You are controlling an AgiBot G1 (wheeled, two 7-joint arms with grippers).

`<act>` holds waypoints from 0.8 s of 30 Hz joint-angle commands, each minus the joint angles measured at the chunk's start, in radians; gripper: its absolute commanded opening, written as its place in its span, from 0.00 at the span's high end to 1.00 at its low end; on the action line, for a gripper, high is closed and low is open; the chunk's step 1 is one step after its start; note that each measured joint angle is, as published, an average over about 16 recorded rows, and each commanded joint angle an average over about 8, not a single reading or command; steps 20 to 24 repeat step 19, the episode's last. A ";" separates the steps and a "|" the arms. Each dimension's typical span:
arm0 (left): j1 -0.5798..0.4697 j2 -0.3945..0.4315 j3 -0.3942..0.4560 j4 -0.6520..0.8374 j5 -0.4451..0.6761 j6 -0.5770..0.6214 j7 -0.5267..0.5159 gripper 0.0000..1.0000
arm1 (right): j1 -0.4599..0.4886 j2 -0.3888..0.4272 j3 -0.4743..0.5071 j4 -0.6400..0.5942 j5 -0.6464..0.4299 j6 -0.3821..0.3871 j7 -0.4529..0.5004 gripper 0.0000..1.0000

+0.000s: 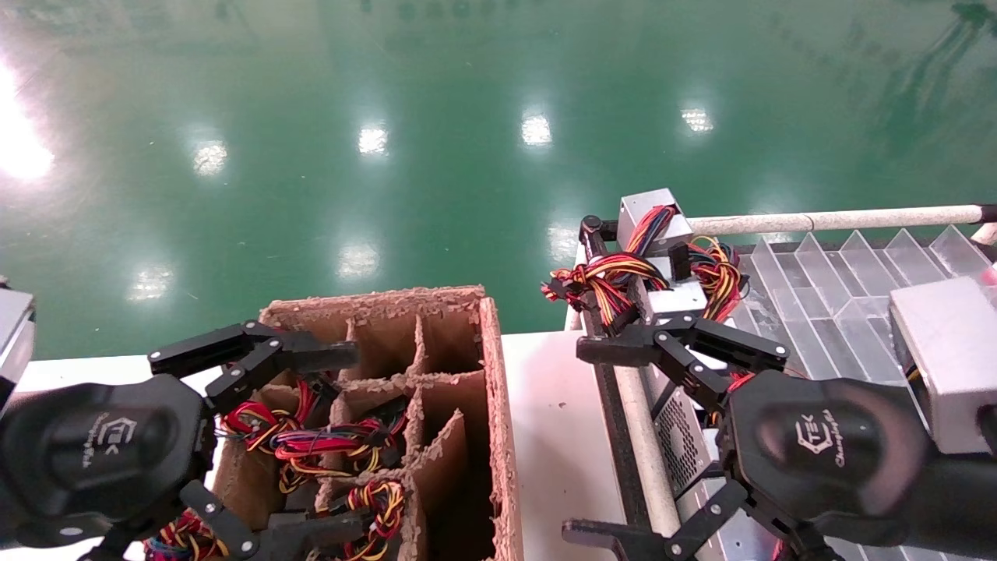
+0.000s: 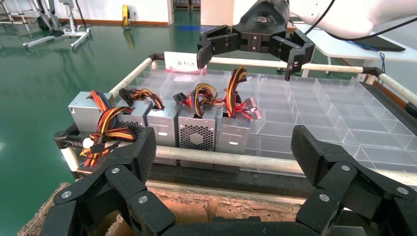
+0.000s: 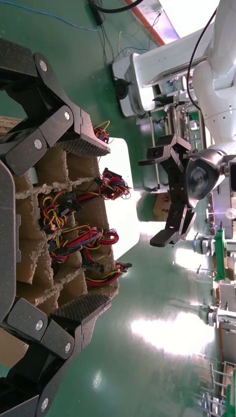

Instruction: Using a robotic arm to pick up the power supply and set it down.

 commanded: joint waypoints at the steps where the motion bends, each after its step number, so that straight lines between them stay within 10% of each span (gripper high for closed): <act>1: 0.000 0.000 0.000 0.000 0.000 0.000 0.000 0.00 | 0.000 0.000 0.000 0.000 0.000 0.000 0.000 0.00; 24: 0.000 0.000 0.000 0.000 0.000 0.000 0.000 0.00 | 0.000 0.000 0.000 0.000 0.000 0.000 0.000 0.00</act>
